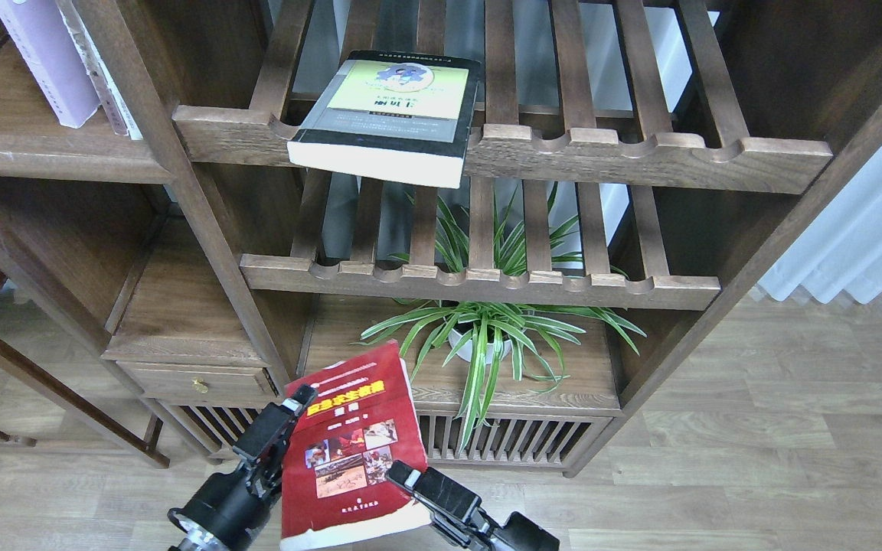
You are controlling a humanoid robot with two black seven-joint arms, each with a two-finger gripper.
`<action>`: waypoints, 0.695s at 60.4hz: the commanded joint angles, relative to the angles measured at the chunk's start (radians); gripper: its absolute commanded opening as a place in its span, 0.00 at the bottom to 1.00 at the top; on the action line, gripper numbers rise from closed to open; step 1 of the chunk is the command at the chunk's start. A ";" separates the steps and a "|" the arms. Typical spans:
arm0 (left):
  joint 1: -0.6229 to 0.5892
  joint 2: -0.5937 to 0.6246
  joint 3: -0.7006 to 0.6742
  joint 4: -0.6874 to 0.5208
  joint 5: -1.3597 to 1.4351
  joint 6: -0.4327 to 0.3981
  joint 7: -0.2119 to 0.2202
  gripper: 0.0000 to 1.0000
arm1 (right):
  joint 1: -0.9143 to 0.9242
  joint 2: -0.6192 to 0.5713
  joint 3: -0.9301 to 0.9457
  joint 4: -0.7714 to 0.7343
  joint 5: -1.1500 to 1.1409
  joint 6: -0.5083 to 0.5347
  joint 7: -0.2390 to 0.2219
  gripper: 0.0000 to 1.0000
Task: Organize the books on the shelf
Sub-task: 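Lower the red book and grip it with both grippers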
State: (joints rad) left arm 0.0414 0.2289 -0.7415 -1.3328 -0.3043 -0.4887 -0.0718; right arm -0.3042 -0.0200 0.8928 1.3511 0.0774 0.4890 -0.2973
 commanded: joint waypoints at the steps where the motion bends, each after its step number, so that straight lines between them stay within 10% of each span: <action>1: -0.006 -0.017 0.016 0.000 -0.004 0.000 0.000 0.83 | -0.001 0.002 -0.012 0.000 -0.002 0.000 -0.003 0.05; 20: -0.029 -0.028 0.033 0.006 -0.004 0.000 -0.002 0.64 | -0.004 0.003 -0.012 -0.001 -0.002 0.000 -0.003 0.05; 42: -0.018 0.007 0.077 0.012 -0.003 0.000 0.003 0.82 | -0.003 0.003 0.002 -0.001 0.002 0.000 0.000 0.05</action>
State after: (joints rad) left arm 0.0155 0.2172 -0.6636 -1.3213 -0.3070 -0.4886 -0.0693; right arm -0.3085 -0.0163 0.8934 1.3499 0.0791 0.4883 -0.2979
